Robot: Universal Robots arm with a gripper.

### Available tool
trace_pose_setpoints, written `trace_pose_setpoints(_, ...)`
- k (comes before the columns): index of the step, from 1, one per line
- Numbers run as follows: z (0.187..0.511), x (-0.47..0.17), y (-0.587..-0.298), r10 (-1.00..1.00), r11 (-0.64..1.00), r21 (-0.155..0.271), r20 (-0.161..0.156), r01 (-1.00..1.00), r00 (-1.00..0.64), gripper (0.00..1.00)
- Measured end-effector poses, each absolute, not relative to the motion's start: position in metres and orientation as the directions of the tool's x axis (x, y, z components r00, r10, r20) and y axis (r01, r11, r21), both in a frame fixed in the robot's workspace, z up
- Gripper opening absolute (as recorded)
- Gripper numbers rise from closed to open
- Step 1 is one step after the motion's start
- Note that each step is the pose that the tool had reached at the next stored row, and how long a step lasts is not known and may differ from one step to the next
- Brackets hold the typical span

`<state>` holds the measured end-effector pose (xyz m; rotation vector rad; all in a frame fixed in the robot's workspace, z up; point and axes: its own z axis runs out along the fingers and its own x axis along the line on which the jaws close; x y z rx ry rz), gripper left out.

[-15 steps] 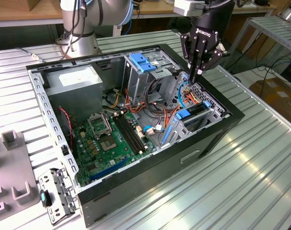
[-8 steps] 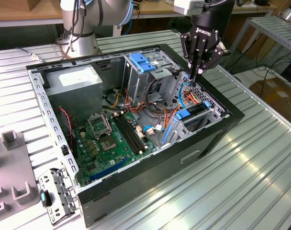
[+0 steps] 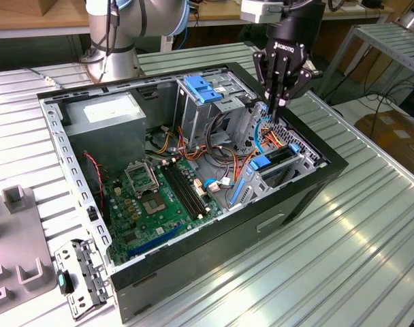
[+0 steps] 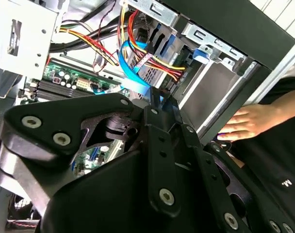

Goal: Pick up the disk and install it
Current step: 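Insert the second disk wire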

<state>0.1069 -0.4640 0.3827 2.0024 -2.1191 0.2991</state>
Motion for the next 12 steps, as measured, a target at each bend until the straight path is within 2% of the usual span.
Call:
trace_pose_setpoints(6, 0.371, 0.107, -0.464, -0.949, 0.056, -0.004, 0.309, -0.998, -0.055, 0.24)
trace_pose_setpoints(7, 0.369, 0.107, -0.464, -0.947, 0.056, -0.005, 0.317, -0.998, -0.054, 0.16)
trace_pose_setpoints(12, 0.362, 0.107, -0.464, -0.934, 0.056, -0.007, 0.354, -0.998, -0.055, 0.17)
